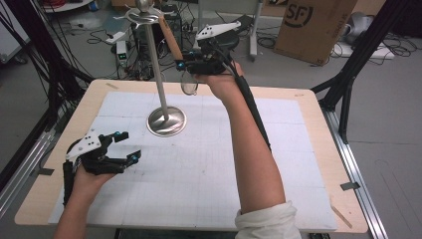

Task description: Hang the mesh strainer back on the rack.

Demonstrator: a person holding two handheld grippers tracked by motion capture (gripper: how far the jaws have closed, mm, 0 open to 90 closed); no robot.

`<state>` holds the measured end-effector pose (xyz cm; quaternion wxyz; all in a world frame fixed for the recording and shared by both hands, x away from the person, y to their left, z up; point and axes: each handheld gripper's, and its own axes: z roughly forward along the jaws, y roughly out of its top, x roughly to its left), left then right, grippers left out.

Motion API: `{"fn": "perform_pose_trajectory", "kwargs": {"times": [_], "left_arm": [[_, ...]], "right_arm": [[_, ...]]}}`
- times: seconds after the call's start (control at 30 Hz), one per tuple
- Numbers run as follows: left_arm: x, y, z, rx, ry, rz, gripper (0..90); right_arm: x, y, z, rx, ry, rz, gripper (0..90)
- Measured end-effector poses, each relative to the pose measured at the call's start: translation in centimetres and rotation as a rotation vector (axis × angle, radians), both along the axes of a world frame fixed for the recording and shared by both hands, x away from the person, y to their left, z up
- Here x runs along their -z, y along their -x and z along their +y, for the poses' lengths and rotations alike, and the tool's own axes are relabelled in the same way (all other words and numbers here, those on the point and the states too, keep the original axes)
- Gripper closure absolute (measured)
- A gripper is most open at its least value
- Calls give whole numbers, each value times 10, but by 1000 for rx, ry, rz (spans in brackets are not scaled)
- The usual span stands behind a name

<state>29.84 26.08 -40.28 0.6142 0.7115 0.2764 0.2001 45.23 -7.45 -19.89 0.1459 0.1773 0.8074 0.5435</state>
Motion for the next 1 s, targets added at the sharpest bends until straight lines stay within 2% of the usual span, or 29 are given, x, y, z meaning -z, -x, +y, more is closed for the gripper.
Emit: {"fn": "perform_pose_trajectory", "kwargs": {"times": [0.87, 1.0], "left_arm": [[0, 0, 1, -1, 6, 0, 161], [0, 0, 1, 0, 7, -1, 162]], "right_arm": [[8, -7, 17, 20, 44, 23, 679], [8, -8, 17, 20, 50, 13, 678]]}}
